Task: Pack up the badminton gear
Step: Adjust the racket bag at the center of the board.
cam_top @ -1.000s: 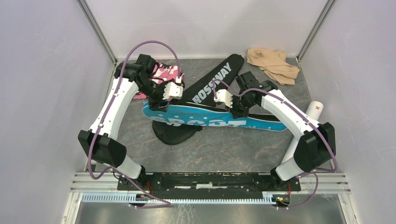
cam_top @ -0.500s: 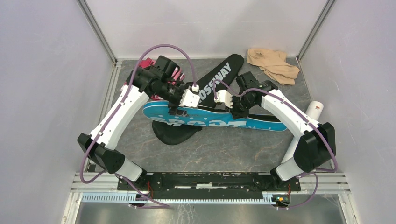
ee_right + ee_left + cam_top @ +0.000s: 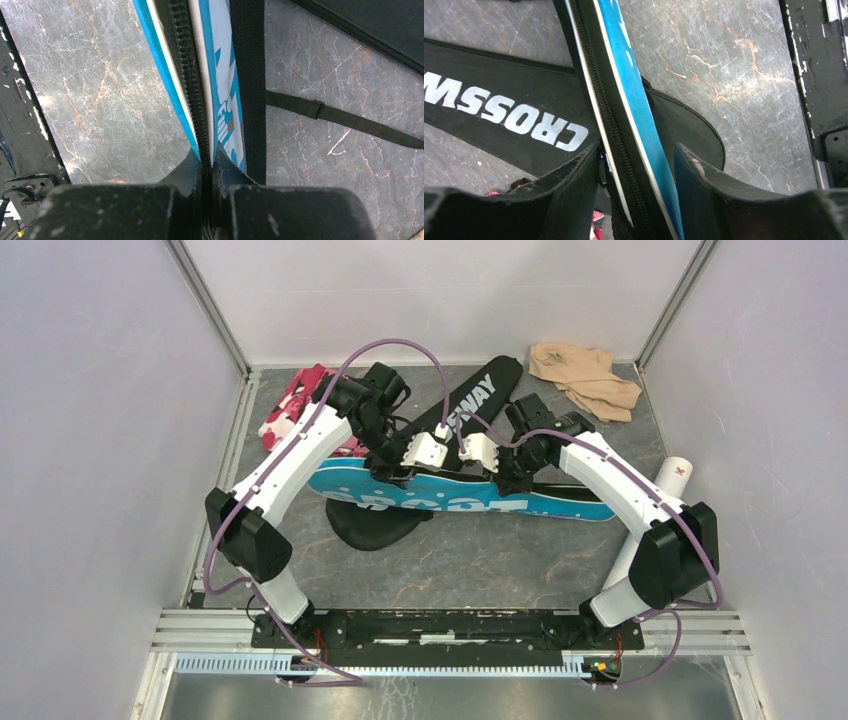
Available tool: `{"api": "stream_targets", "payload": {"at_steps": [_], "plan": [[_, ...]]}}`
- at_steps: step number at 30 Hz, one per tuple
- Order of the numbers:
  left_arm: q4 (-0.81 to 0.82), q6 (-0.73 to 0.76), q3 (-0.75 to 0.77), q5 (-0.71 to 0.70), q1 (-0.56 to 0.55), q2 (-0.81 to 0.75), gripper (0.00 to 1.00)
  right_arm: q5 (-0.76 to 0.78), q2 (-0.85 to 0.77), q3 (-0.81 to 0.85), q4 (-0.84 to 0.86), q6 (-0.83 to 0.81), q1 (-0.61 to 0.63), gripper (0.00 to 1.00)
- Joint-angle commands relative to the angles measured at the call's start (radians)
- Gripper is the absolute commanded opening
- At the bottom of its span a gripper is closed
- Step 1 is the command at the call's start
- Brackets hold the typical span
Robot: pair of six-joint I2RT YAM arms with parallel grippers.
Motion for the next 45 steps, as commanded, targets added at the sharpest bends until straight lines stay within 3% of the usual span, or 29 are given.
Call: {"api": "stream_targets", "payload": {"at_steps": [1,5,22,32,39,45], "plan": [[-0.085,0.016,0.041,-0.055,-0.001,-0.022,0.58,0.000,-0.018,-0.016,-0.020,-0.012,-0.007,0.00],[-0.097,0.018,0.007,-0.116,0.017,-0.049,0.50,0.002,-0.019,-0.016,-0.021,-0.015,-0.011,0.00],[-0.097,0.080,-0.074,-0.162,0.186,-0.130,0.45,0.006,-0.029,-0.017,-0.029,-0.017,-0.030,0.00],[-0.097,0.103,-0.098,-0.161,0.233,-0.153,0.50,0.009,-0.035,-0.021,-0.034,-0.020,-0.031,0.00],[-0.097,0.101,-0.097,-0.120,0.235,-0.143,0.39,0.002,-0.031,-0.018,-0.036,-0.019,-0.032,0.00],[-0.097,0.096,-0.106,-0.071,0.234,-0.149,0.24,0.000,-0.029,-0.021,-0.029,-0.013,-0.032,0.00]]}}
